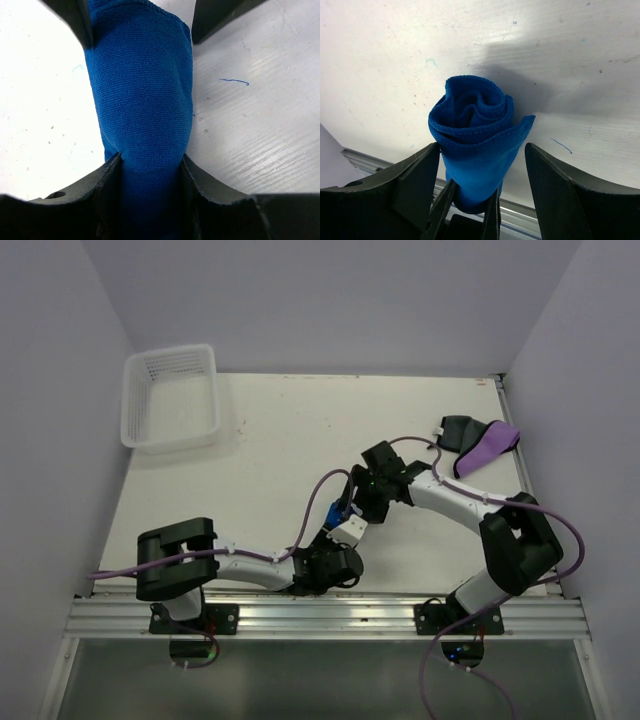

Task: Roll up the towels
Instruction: Roll the towel, then place the rolled towel into the container

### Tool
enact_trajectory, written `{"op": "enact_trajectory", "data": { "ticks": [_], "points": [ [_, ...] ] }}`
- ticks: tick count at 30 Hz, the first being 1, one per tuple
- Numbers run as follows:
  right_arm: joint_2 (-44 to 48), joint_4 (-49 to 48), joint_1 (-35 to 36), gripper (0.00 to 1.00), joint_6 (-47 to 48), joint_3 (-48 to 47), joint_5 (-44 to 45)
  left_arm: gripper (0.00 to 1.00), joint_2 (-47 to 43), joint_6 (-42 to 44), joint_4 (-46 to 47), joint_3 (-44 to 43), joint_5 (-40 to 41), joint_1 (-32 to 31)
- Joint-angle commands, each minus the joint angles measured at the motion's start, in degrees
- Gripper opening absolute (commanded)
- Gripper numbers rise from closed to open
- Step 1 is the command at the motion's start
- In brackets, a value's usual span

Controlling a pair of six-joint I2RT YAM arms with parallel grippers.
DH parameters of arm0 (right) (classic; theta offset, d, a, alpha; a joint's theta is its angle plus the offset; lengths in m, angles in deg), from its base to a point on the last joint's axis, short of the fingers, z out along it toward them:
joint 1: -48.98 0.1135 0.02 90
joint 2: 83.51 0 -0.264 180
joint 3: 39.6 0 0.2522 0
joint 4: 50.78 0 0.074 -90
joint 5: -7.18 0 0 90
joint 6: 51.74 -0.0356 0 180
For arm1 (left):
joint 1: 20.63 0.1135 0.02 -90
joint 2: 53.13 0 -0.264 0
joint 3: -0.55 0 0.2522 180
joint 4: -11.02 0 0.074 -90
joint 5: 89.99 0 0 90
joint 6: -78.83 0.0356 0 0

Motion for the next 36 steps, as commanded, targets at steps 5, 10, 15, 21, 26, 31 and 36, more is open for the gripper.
{"op": "enact_trajectory", "data": {
  "ticks": [5, 10, 15, 21, 26, 31, 36],
  "points": [
    [6.71, 5.11, -4.15, 0.73, 3.04, -3.16, -0.65, 0.26, -0.05, -3.05, -3.56, 3.29, -9.28, -0.05],
    [12.07, 6.78, -6.88, 0.74, 4.27, -1.76, -0.65, 0.22, -2.41, -3.14, -1.19, 4.52, -12.62, 0.73],
    [16.64, 8.36, -8.98, 0.74, 5.41, -0.17, -0.65, 0.12, -5.14, -3.14, 0.92, 6.80, -17.01, 3.20],
    [19.99, 9.60, -10.57, 0.75, 6.38, 1.41, -1.27, 0.04, -6.64, -1.03, -1.53, 5.05, -16.76, 5.04],
    [22.01, 10.30, -11.89, 0.75, 7.08, 2.03, -2.06, 0.00, -10.67, 1.95, -5.66, 2.85, -15.35, 7.06],
    [23.51, 11.00, -13.47, 0.75, 8.23, 2.11, -2.94, 0.00, -17.43, 5.99, -7.33, 2.15, -15.09, 12.77],
    [24.47, 10.57, -14.96, 0.75, 9.80, 2.73, -4.61, 0.00, -20.70, 10.48, -9.09, -1.01, -16.58, 20.58]
  ]
}}
